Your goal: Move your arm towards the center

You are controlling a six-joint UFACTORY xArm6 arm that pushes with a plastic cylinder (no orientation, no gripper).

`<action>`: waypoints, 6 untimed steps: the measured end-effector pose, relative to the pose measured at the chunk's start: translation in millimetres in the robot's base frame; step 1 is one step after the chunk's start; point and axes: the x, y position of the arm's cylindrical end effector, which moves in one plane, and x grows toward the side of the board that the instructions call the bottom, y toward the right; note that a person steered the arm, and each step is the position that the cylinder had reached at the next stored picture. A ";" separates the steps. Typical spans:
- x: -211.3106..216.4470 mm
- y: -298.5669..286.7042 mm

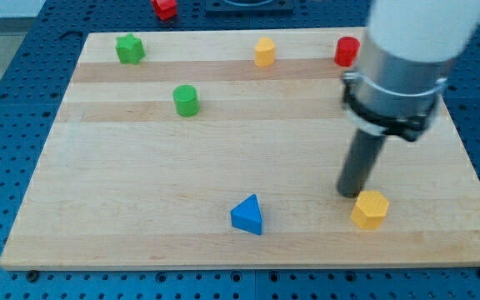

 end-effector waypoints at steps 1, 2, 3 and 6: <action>8.2 -15.9; 38.2 4.5; 60.4 16.7; -76.1 -77.3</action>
